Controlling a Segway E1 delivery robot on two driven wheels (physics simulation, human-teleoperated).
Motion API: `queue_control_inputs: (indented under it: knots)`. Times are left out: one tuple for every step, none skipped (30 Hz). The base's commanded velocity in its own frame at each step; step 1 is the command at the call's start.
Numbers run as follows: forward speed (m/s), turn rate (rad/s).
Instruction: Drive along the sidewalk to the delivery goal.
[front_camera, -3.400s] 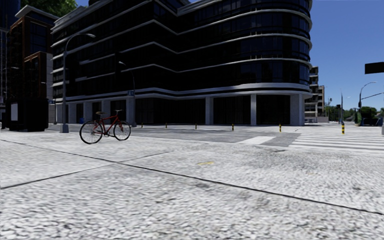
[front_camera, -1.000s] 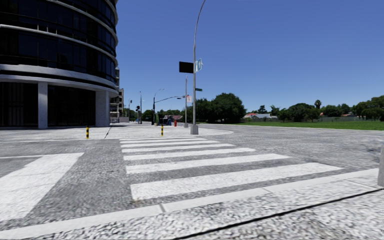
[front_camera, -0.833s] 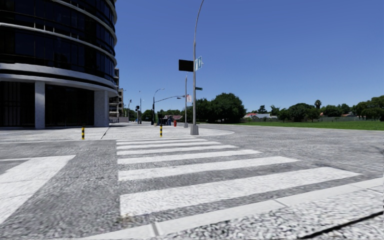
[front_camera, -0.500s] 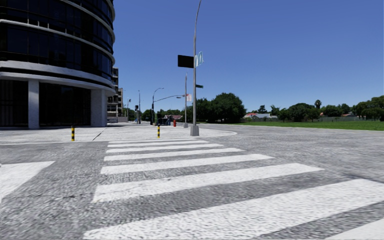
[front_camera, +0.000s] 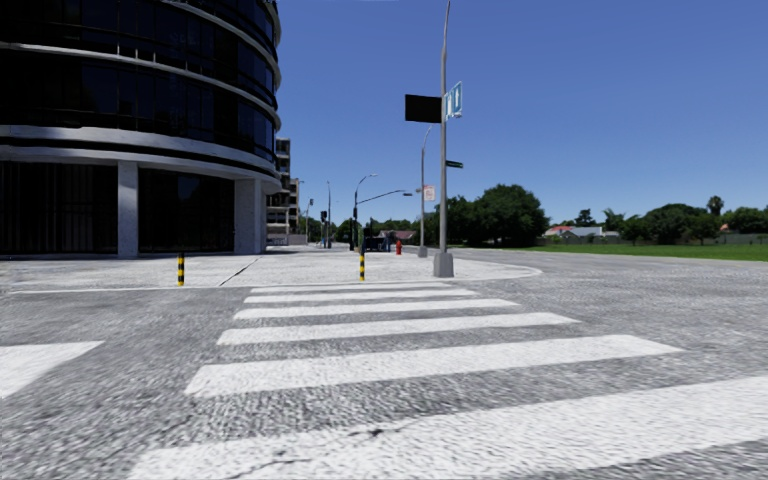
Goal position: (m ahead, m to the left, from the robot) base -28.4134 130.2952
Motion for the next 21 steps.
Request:
queue_control_inputs:
  knots:
    - [2.00,0.09]
    - [2.00,0.01]
    - [2.00,0.00]
    - [2.00,0.00]
    - [2.00,0.00]
    - [2.00,0.00]
    - [2.00,0.00]
    - [2.00,0.00]
    - [2.00,0.00]
    - [2.00,0.00]
    - [2.00,0.07]
    - [2.00,0.86]
    - [2.00,1.20]
    - [2.00,1.20]
    - [2.00,1.20]
    - [2.00,1.20]
    - [2.00,0.74]
    - [2.00,0.57]
    - [2.00,0.57]
    - [2.00,0.37]
    - [2.00,0.15]
